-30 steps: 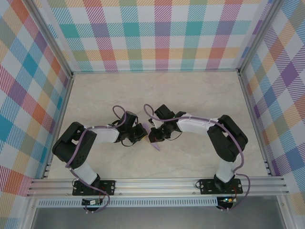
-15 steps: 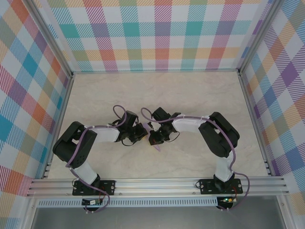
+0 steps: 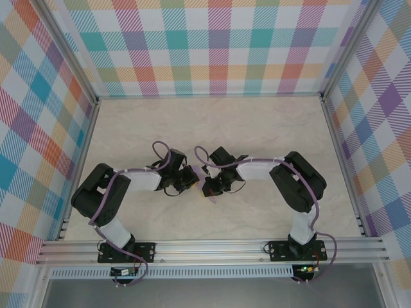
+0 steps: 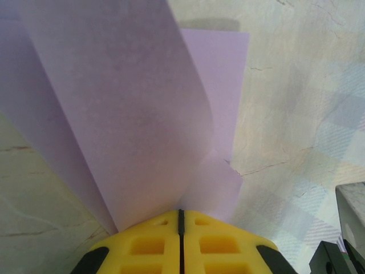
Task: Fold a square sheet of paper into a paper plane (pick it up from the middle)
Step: Fold the wing for the fifth time at the center of the table.
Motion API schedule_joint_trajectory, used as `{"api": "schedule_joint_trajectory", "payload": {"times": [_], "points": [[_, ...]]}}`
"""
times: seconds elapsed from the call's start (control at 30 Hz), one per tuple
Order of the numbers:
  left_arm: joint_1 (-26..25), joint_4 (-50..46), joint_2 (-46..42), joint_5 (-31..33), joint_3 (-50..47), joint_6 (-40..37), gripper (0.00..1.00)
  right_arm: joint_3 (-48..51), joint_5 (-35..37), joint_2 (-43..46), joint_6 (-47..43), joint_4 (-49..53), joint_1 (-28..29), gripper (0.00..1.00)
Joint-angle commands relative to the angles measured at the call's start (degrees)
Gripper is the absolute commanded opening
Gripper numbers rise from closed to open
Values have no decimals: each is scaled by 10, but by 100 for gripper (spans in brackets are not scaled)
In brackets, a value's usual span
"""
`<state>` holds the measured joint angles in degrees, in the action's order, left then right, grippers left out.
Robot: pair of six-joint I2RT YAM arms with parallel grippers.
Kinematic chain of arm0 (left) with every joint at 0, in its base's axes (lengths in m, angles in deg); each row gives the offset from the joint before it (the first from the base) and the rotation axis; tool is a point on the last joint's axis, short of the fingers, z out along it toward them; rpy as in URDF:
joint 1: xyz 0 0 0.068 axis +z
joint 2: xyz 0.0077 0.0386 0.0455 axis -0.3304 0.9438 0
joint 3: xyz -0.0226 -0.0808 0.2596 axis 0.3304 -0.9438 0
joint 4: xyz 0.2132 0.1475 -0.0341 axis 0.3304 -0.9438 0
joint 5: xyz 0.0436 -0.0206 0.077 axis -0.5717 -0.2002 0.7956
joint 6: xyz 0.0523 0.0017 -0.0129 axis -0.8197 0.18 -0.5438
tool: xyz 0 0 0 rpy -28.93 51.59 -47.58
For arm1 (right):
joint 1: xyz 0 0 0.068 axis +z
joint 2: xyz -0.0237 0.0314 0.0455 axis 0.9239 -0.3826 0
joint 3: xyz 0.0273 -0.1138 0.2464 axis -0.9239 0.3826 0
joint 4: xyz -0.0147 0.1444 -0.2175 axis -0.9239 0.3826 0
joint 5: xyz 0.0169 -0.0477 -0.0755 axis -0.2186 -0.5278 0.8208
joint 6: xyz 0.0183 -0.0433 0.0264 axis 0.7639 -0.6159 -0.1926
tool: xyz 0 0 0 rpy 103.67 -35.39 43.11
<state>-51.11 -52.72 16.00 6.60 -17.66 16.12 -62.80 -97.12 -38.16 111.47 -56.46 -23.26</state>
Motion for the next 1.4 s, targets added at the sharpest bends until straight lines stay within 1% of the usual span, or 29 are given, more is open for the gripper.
{"api": "schedule_joint_trajectory", "payload": {"times": [0.0, 0.27, 0.5, 0.77, 0.97, 1.07, 1.27, 1.37], "points": [[-6, -48, 12, 33, -2, -14, 7, 21, -10, 27, -11, 27, -4, 4], [-6, -51, 14, 34, -3, -14, 6, 55, -20, 39, -14, 24, -6, 4], [-6, -51, 13, 35, -3, -15, 6, 75, -2, 18, -22, 21, -6, 3], [-5, -59, 14, 40, -2, -17, 6, 102, -19, 79, -33, 28, -6, 3], [-5, -57, 16, 40, 0, -17, 6, 117, -6, 56, -31, 23, -6, 3], [-5, -58, 15, 38, 0, -18, 6, 117, 0, 61, -29, 24, -6, 3], [-5, -56, 13, 35, -1, -20, 6, 81, -7, 114, -20, 27, -7, 3], [-5, -54, 13, 33, -1, -19, 6, 54, -4, 107, -12, 20, -7, 3]]}}
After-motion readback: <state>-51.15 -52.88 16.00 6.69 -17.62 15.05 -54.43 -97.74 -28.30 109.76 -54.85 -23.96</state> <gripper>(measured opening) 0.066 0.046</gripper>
